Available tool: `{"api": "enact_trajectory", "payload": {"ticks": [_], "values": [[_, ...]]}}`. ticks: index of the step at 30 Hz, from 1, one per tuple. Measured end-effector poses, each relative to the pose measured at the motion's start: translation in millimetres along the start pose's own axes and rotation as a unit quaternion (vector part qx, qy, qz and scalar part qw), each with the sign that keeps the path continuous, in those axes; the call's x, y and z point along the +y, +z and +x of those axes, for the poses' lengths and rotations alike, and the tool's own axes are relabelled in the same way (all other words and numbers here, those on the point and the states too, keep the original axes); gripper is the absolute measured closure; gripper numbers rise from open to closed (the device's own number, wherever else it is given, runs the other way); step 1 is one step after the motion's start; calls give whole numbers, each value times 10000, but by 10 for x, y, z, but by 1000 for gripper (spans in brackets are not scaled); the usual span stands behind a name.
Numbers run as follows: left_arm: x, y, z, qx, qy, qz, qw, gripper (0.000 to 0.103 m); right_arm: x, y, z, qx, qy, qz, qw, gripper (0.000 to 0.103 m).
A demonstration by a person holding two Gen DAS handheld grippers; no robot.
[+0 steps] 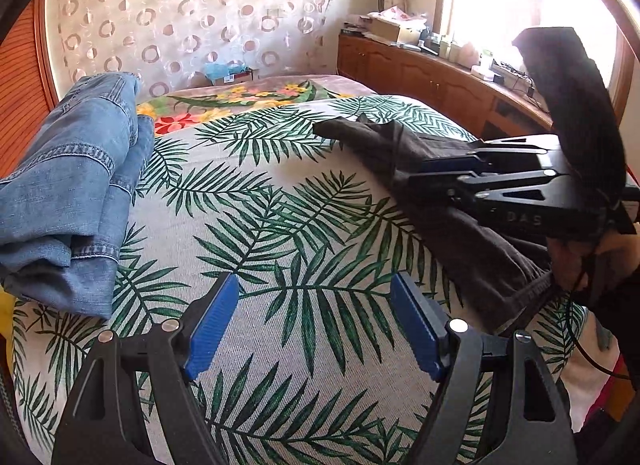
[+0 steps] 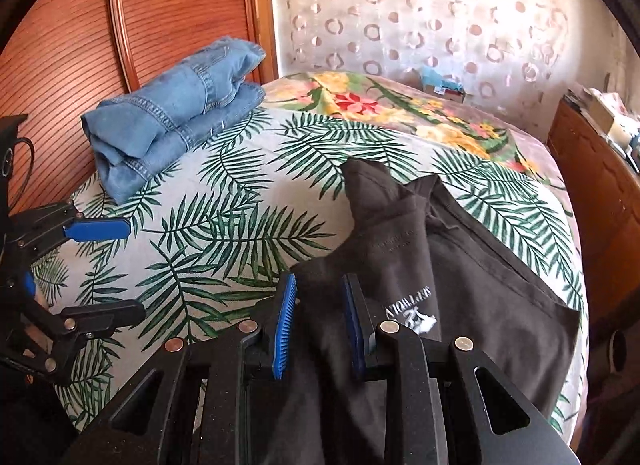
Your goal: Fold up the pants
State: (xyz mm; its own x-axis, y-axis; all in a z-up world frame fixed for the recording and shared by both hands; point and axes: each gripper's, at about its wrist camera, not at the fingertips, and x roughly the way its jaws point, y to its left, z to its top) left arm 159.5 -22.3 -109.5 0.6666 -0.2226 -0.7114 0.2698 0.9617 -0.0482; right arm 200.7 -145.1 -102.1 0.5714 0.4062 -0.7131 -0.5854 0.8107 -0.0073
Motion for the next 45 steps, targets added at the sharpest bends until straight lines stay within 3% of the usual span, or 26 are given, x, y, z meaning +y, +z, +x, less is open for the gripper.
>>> {"api": "enact_trajectory", "payload": {"ticks": [5, 6, 9, 14, 21, 33, 40, 43, 45], "values": [[-17, 0, 1, 1, -27, 21, 10000, 24, 64, 42, 136, 173, -167, -269, 9993, 79], [-21, 0, 2, 4, -22, 28, 10000, 24, 68, 40, 140, 161, -236, -311, 9991, 95], [-25, -3, -5, -8, -35, 17, 10000, 24, 37, 54, 94, 58, -146, -185, 9997, 98], [-78, -4, -35, -45, -60, 64, 10000, 24, -150, 52, -198, -290, -43, 114, 9995, 99], [-194, 34, -31, -56, -115, 195, 9997, 24, -602, 15, -495, -574, -524, 540, 9955, 99], [-284, 24, -1, -16, -154, 274, 9995, 24, -1430, -164, -441, -29, -1464, 1074, 9834, 100], [-313, 21, 2, 3, -152, 304, 9994, 24, -1523, -162, -245, 180, -1568, 1261, 9794, 99], [-324, 23, -7, -15, -172, 297, 9994, 24, -1579, -156, -271, 182, -1637, 1345, 9771, 91], [-329, 26, -19, -57, -180, 278, 9994, 24, -1603, -165, -300, 162, -1608, 1366, 9774, 91]]}}
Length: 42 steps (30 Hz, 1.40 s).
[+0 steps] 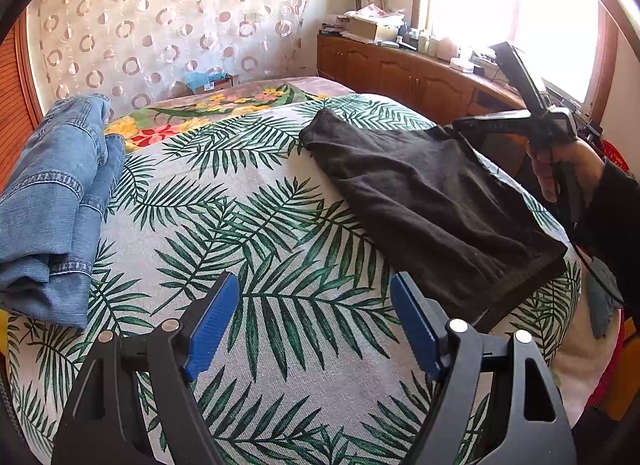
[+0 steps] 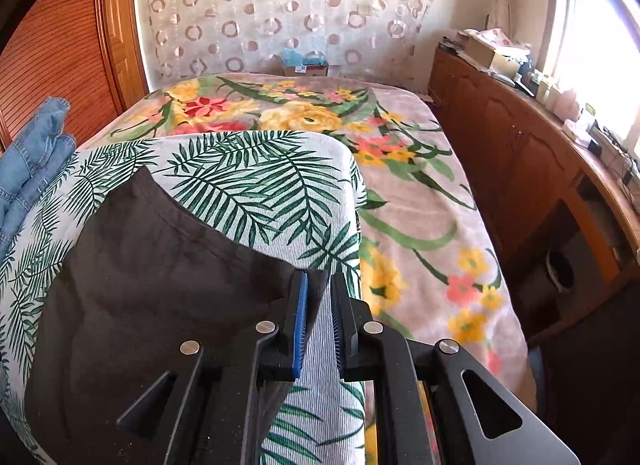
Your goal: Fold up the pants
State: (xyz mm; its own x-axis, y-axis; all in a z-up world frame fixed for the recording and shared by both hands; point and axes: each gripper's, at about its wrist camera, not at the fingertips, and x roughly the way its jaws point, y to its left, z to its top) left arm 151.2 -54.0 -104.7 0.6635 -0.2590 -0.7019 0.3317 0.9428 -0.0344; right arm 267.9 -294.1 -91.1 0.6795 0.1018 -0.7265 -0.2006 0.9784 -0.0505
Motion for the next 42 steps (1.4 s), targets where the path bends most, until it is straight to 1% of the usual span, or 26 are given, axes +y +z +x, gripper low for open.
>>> {"api": "enact_trajectory", "payload": {"ticks": [3, 6, 13, 15, 16, 17, 20, 22, 25, 27, 31, 33, 34, 35, 36, 38, 42], "values": [[-18, 9, -29, -33, -43, -6, 10000, 24, 21, -53, -87, -4, 66, -75, 9999, 91], [-57, 14, -38, -44, -73, 20, 10000, 24, 32, -132, -160, 1, 238, -115, 9997, 91], [-147, 2, -22, -4, -138, 99, 9999, 24, -23, -239, -90, 190, 473, 118, 9986, 91], [-172, -3, -20, 4, -149, 124, 9998, 24, -28, -233, -70, 180, 460, 77, 9988, 91], [-184, -5, -20, 7, -152, 139, 9998, 24, -43, -234, -62, 172, 463, 64, 9988, 95], [-189, -6, -20, 7, -154, 145, 9998, 24, -54, -236, -68, 125, 454, 59, 9989, 102], [-196, -10, -20, 13, -164, 139, 9998, 24, -59, -250, -108, 0, 209, 51, 9998, 102], [-197, -12, -20, 14, -168, 136, 9998, 24, -83, -265, -118, 14, 215, 136, 9997, 102], [-216, -19, -18, 21, -193, 145, 9997, 24, -54, -300, -184, -73, 164, 78, 9998, 102], [-225, -27, -10, 27, -204, 153, 9997, 24, -21, -343, -265, -134, 144, 111, 9997, 100], [-243, -51, -22, 40, -238, 165, 9996, 24, 74, -477, -492, -245, 307, 113, 9992, 92], [-247, -68, -35, 51, -267, 168, 9995, 24, 126, -559, -621, -312, 413, 96, 9986, 81], [-249, -79, -41, 64, -293, 173, 9994, 24, 148, -618, -674, -336, 422, 92, 9985, 69], [-256, -93, -44, 82, -319, 182, 9993, 24, 192, -684, -736, -368, 438, 54, 9983, 65], [-264, -111, -52, 97, -352, 201, 9991, 24, 237, -746, -786, -392, 446, 3, 9982, 64], [-301, -146, -58, 135, -426, 286, 9986, 30, 324, -886, -869, -395, 503, -99, 9979, 64], [-406, -214, -32, 267, -530, 467, 9971, 36, 426, -1116, -980, -369, 577, -145, 9975, 64]]}}
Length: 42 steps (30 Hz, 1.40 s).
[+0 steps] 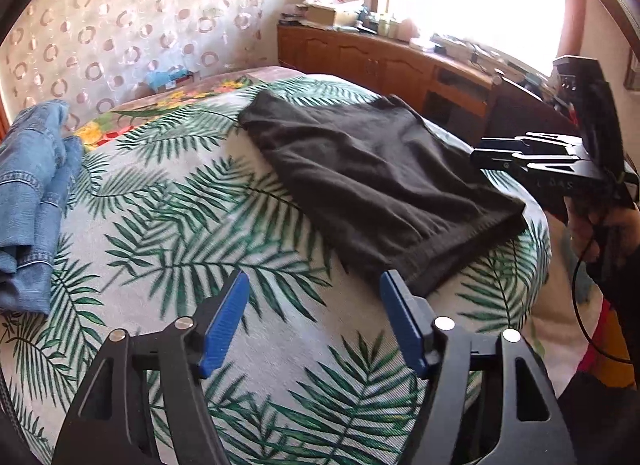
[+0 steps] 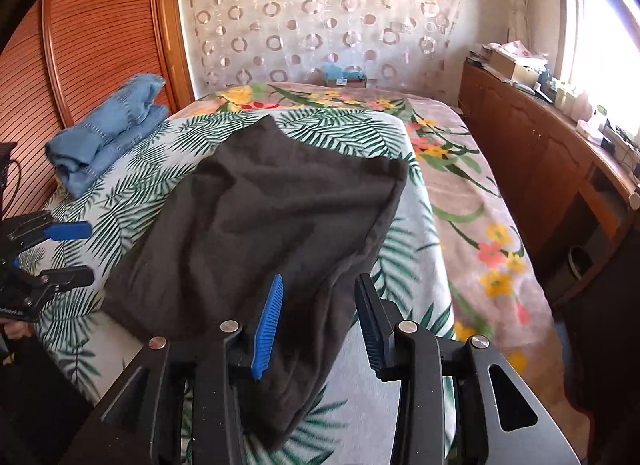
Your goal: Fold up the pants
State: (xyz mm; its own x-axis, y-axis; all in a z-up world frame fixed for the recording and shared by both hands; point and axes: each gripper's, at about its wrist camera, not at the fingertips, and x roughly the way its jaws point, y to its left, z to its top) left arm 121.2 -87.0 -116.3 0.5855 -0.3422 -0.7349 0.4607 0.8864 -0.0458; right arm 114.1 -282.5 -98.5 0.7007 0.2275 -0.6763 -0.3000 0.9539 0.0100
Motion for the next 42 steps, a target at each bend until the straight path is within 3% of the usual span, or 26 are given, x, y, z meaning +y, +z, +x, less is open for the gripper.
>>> {"api": "enact_trajectory", "payload": {"ticks": [10, 20, 25, 34, 37, 42], "values": [[-221, 1, 141, 288, -87, 345, 9990, 55, 61, -235, -37, 83, -126, -68, 9999, 63], [-443, 65, 224, 343, -51, 615, 9975, 56, 66, -300, 10, 36, -152, 57, 9999, 60], [-416, 94, 210, 263, -111, 522, 9982, 74, 92, -355, 2, -19, -142, 84, 9999, 59], [-387, 112, 251, 261, -21, 495, 9984, 75, 80, -395, -6, -74, -156, 94, 9998, 54], [-386, 107, 188, 128, -127, 460, 9988, 91, 70, -399, -7, -92, -142, 104, 9998, 54], [-381, 70, -44, -126, -202, 461, 9987, 97, 67, -411, -3, -111, -113, 96, 9998, 50]]}}
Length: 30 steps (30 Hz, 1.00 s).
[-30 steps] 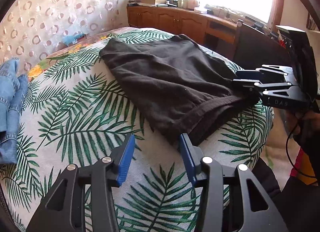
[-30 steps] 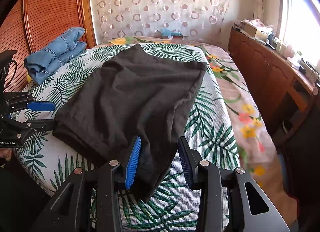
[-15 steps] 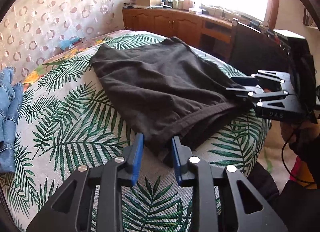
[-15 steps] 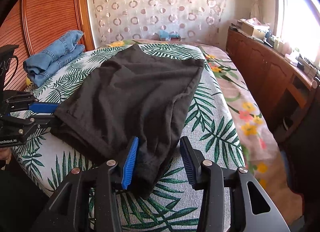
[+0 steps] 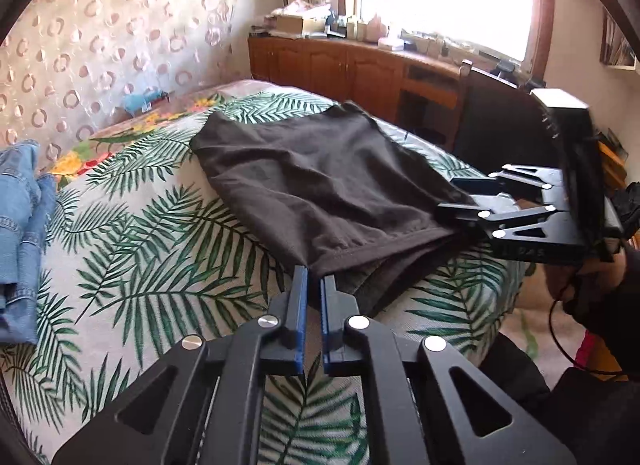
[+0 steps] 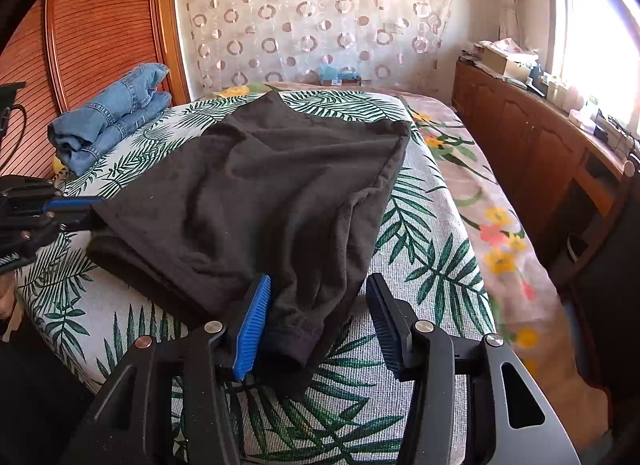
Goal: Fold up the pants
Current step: 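Pinch the folded shorts edge with the left tool and straighten it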
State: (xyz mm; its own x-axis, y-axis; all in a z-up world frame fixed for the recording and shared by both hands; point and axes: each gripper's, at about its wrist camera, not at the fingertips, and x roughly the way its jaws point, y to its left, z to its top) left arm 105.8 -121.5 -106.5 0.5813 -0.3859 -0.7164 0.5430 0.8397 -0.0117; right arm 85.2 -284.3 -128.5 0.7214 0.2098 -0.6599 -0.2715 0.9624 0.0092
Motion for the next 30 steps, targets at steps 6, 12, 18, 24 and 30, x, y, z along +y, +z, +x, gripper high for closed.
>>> {"api": "enact_trajectory", "payload": {"ticks": [6, 12, 18, 24, 30], "values": [[-46, -151, -25, 164, -115, 27, 9998, 97, 15, -6, 6, -32, -29, -24, 10000, 47], [-48, -194, 39, 342, -129, -87, 9993, 97, -6, -7, -2, -13, -13, -21, 10000, 47], [-38, -181, 6, 360, -28, -129, 9993, 75, -16, -3, 0, -21, -9, -24, 10000, 47], [-24, -208, -94, 269, -170, -170, 9993, 59, -18, -1, 0, -40, -8, -24, 10000, 47], [-128, -228, 14, 469, -240, 55, 9986, 58, -32, -8, -2, -56, 6, -18, 10000, 47]]}}
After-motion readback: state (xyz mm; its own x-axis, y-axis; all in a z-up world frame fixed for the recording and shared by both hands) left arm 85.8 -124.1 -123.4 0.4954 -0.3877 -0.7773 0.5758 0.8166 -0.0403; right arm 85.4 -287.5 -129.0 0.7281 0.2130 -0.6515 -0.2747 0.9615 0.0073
